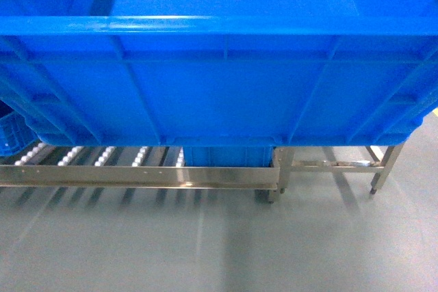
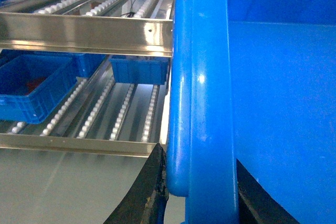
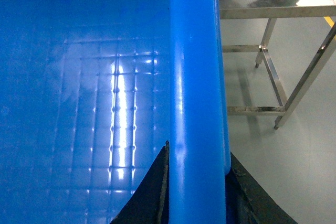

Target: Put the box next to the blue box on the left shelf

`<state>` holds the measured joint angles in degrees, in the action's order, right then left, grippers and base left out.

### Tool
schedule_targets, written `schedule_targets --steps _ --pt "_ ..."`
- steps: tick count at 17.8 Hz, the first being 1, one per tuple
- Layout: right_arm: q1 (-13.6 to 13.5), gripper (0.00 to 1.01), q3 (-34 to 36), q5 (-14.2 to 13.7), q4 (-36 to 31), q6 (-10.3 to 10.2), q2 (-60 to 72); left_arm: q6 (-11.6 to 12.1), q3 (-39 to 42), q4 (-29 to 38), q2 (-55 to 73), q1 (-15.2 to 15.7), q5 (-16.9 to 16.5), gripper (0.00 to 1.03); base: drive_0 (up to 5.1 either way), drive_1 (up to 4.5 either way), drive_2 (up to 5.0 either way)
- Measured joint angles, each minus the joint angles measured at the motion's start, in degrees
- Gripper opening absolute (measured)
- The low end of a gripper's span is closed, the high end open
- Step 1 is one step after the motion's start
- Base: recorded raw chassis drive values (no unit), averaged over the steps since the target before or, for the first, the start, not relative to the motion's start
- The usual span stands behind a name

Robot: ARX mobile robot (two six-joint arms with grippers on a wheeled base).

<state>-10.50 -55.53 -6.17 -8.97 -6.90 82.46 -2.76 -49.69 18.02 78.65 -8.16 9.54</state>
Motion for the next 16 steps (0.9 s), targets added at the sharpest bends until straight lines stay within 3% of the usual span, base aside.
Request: schedule_targets --steps 16 --pt "0.0 0.2 0.0 -0.04 -0.11 0.0 0.0 -0.04 0.0 0.11 0.0 0.02 -0.04 0.2 -5.0 2.43 2.4"
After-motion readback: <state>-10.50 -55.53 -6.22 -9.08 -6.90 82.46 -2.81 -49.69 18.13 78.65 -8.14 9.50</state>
